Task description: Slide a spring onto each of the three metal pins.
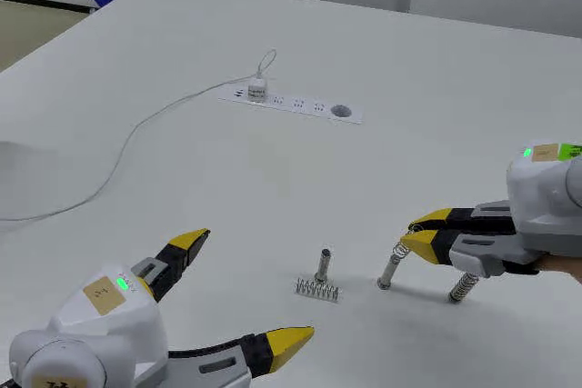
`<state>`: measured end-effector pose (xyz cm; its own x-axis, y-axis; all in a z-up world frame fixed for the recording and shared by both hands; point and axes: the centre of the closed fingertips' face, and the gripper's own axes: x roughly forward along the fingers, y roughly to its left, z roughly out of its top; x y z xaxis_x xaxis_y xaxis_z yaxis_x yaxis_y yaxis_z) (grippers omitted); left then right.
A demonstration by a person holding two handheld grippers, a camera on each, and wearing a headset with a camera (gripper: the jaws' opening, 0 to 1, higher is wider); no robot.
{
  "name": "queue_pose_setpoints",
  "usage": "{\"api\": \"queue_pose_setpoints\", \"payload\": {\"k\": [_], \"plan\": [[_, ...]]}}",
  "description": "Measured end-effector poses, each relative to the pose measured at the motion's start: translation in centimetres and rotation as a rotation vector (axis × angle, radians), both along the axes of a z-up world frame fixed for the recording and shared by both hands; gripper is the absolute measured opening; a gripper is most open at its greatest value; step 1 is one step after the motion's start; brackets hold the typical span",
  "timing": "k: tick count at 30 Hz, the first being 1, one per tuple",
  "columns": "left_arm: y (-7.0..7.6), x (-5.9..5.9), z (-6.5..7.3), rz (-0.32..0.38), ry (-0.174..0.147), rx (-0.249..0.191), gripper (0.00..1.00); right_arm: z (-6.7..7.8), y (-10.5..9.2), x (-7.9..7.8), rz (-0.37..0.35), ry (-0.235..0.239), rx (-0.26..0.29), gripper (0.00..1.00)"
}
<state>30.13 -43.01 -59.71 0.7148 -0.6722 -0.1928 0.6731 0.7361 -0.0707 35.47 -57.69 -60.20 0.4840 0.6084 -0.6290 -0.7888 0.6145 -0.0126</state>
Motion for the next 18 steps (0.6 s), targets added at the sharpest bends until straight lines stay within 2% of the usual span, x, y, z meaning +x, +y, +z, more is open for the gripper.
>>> {"api": "queue_pose_setpoints", "payload": {"k": [10,13,18], "plan": [[-0.2,-0.2,-0.3,-0.010,0.006,0.018,0.95,-0.8,-0.5,0.3,-0.031,0.039,-0.035,0.11],[-0.4,-0.3,-0.5,-0.022,0.009,0.025,0.95,-0.9,-0.4,0.4,-0.043,0.048,-0.025,0.11],[-0.6,-0.5,-0.7,-0.034,0.011,0.037,0.95,-1.6,-0.3,0.0,-0.030,0.059,-0.048,0.11]]}}
